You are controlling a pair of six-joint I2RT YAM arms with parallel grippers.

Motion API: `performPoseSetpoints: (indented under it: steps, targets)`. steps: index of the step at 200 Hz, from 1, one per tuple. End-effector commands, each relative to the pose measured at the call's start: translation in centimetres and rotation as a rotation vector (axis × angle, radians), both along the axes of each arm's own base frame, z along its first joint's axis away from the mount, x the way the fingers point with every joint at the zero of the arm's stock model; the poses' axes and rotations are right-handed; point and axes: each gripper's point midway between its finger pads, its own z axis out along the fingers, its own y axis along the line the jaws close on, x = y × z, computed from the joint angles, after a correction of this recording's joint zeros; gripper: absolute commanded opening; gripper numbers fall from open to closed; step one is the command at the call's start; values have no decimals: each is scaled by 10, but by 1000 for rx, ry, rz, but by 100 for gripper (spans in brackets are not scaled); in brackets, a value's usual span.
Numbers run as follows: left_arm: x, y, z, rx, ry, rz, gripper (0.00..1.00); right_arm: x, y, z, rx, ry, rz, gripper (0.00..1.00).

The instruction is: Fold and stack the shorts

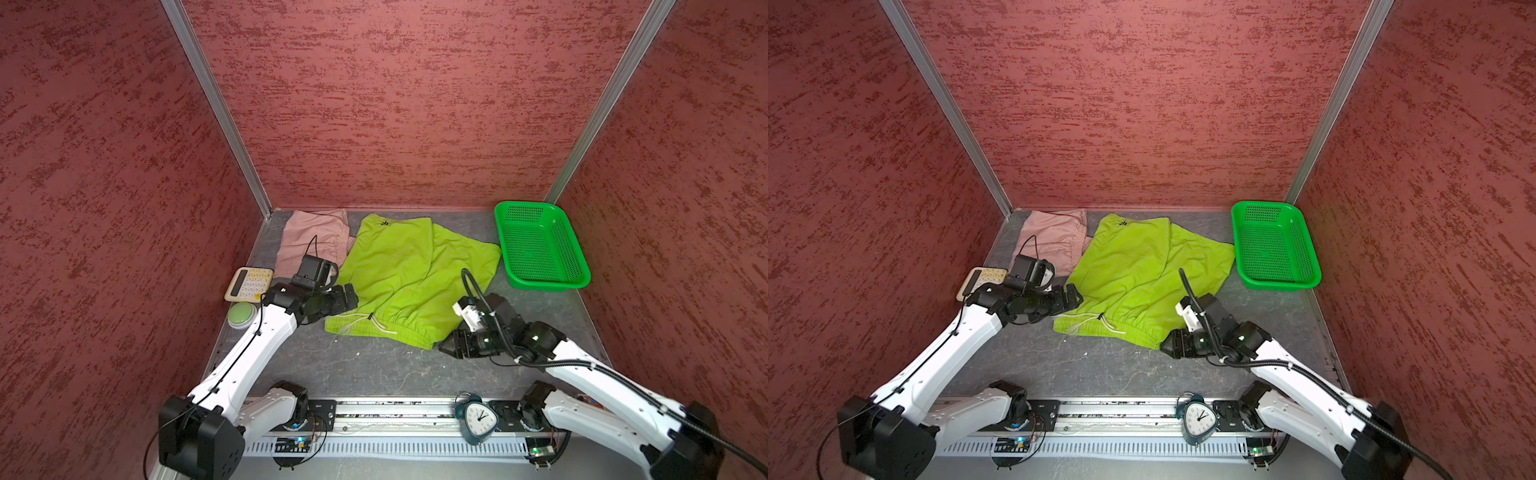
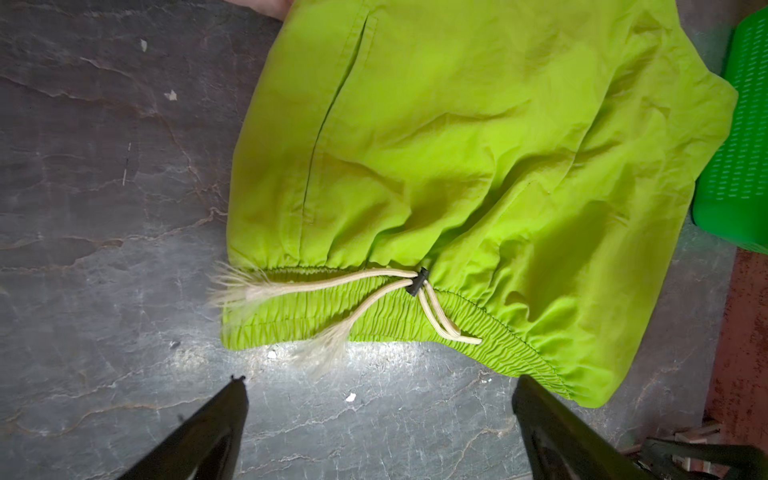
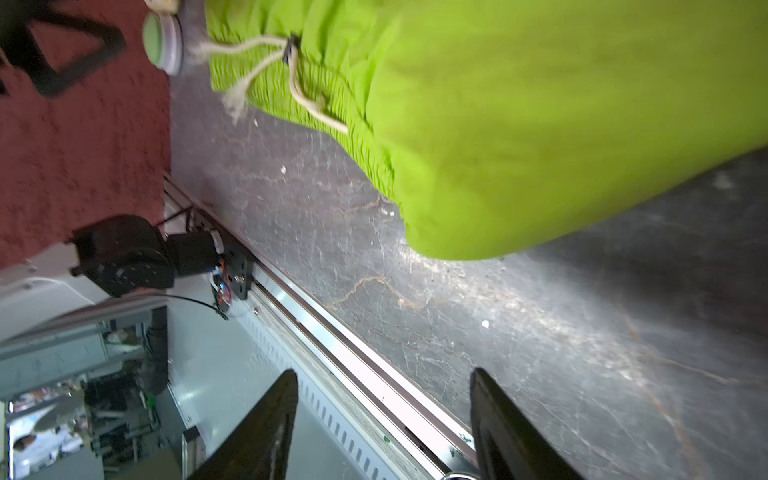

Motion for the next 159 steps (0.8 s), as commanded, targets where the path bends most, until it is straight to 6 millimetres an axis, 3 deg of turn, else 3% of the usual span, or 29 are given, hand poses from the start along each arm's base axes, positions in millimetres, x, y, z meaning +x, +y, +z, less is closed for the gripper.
performPoseSetpoints:
  steps: [1, 36, 68, 101, 159]
  targets:
    - [23, 1, 24, -20, -116, -15, 99, 26, 10, -16, -68, -113, -47, 72]
    - [26, 0, 21, -53, -139, -10, 99, 55, 19, -26, -80, -214, -95, 78]
    - [20, 7, 10, -46, -114, 7, 99, 65, 34, -37, -48, -211, -101, 78]
    - [20, 11, 10, -65, -127, 18, 99, 64, 57, -37, 44, -161, -71, 66]
    - [18, 12, 1, -75, -118, 22, 99, 59, 60, -55, 10, -63, -83, 45]
